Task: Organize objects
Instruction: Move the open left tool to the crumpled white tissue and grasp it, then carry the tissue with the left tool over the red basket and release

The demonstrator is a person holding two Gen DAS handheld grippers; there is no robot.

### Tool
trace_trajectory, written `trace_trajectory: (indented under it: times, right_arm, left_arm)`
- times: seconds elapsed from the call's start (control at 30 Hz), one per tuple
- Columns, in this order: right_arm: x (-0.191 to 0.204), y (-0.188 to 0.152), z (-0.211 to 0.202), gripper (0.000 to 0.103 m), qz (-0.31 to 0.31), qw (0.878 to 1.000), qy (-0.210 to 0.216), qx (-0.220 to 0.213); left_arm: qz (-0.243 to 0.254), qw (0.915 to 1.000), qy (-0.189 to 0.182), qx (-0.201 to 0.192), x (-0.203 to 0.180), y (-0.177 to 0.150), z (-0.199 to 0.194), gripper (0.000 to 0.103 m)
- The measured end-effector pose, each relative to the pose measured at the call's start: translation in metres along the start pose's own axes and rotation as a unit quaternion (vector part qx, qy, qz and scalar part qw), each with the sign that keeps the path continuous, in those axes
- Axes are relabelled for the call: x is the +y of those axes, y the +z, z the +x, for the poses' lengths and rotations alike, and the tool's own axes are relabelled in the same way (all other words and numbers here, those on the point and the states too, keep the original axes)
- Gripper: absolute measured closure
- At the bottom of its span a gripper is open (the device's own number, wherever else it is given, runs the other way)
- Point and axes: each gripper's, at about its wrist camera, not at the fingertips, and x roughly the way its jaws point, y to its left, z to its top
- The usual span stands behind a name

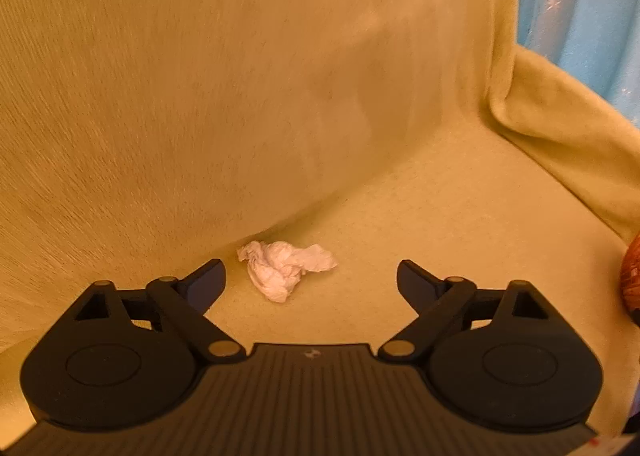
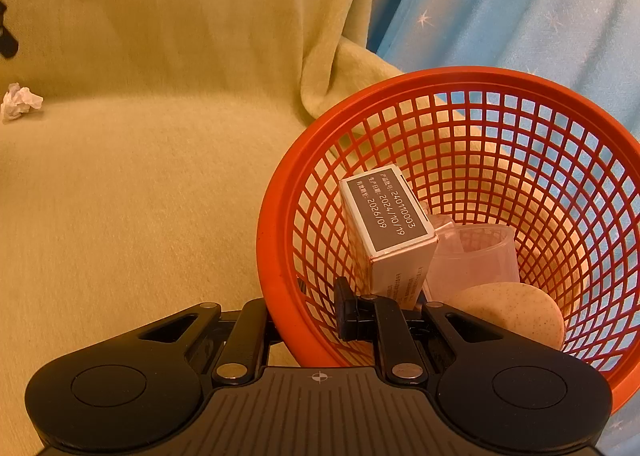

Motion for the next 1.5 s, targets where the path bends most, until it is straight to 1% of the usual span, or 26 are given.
trace_trajectory:
  times: [0.07, 0.2, 0.27, 0.4, 0.47, 0.5, 0.6, 0.67, 0.73, 0.8, 0.9, 0.93, 0.97, 1.13, 1.5]
  right_arm:
    - [0.000, 0.001, 0.000, 0.092, 0.001, 1.000, 0.000, 0.000]
    - [0.000, 0.001, 0.001, 0.092, 0.001, 1.000, 0.001, 0.000]
    - [0.001, 0.002, 0.002, 0.092, 0.001, 1.000, 0.001, 0.001]
    - [0.001, 0.002, 0.003, 0.091, -0.002, 1.000, 0.000, 0.002]
    - [0.000, 0.001, 0.003, 0.091, -0.001, 1.000, 0.000, 0.002]
    - [-0.001, 0.001, 0.003, 0.091, 0.001, 1.000, 0.000, 0.002]
    - [-0.001, 0.002, 0.004, 0.091, 0.002, 1.000, 0.000, 0.002]
    - [0.000, 0.002, 0.004, 0.091, 0.001, 1.000, 0.000, 0.002]
    - [0.000, 0.002, 0.004, 0.091, 0.000, 1.000, 0.000, 0.003]
    - [0.000, 0.002, 0.005, 0.091, 0.000, 1.000, 0.000, 0.003]
    - [-0.001, 0.002, 0.005, 0.091, 0.000, 1.000, 0.000, 0.003]
    - [0.000, 0.003, 0.005, 0.091, -0.001, 1.000, 0.000, 0.003]
    - [0.000, 0.003, 0.005, 0.091, -0.001, 1.000, 0.000, 0.003]
    - [0.000, 0.003, 0.005, 0.091, 0.000, 1.000, 0.000, 0.003]
    - [-0.001, 0.003, 0.005, 0.091, 0.001, 1.000, 0.001, 0.002]
  left_arm:
    - [-0.005, 1.0000, 0.004, 0.005, 0.005, -0.004, 0.011, 0.016]
    - [-0.018, 0.9997, 0.005, 0.015, 0.012, -0.011, 0.031, 0.025]
    - [-0.022, 0.9995, 0.005, 0.022, 0.016, -0.014, 0.039, 0.027]
    - [-0.021, 0.9992, 0.012, 0.032, 0.019, -0.020, 0.053, 0.038]
    - [-0.021, 0.9990, 0.017, 0.036, 0.021, -0.022, 0.059, 0.040]
    - [-0.022, 0.9989, 0.017, 0.038, 0.022, -0.024, 0.062, 0.044]
    - [-0.021, 0.9987, 0.021, 0.041, 0.022, -0.026, 0.070, 0.047]
    - [-0.015, 0.9986, 0.025, 0.043, 0.021, -0.027, 0.074, 0.052]
    - [-0.015, 0.9986, 0.028, 0.042, 0.020, -0.027, 0.077, 0.061]
    - [-0.012, 0.9986, 0.036, 0.038, 0.019, -0.027, 0.078, 0.064]
    - [-0.014, 0.9986, 0.038, 0.035, 0.021, -0.023, 0.080, 0.070]
    - [-0.011, 0.9985, 0.040, 0.036, 0.020, -0.021, 0.081, 0.077]
    - [-0.009, 0.9984, 0.041, 0.038, 0.021, -0.020, 0.081, 0.080]
    - [-0.009, 0.9984, 0.041, 0.039, 0.022, -0.016, 0.075, 0.084]
    - [0.004, 0.9996, 0.012, 0.024, 0.005, -0.020, 0.023, 0.084]
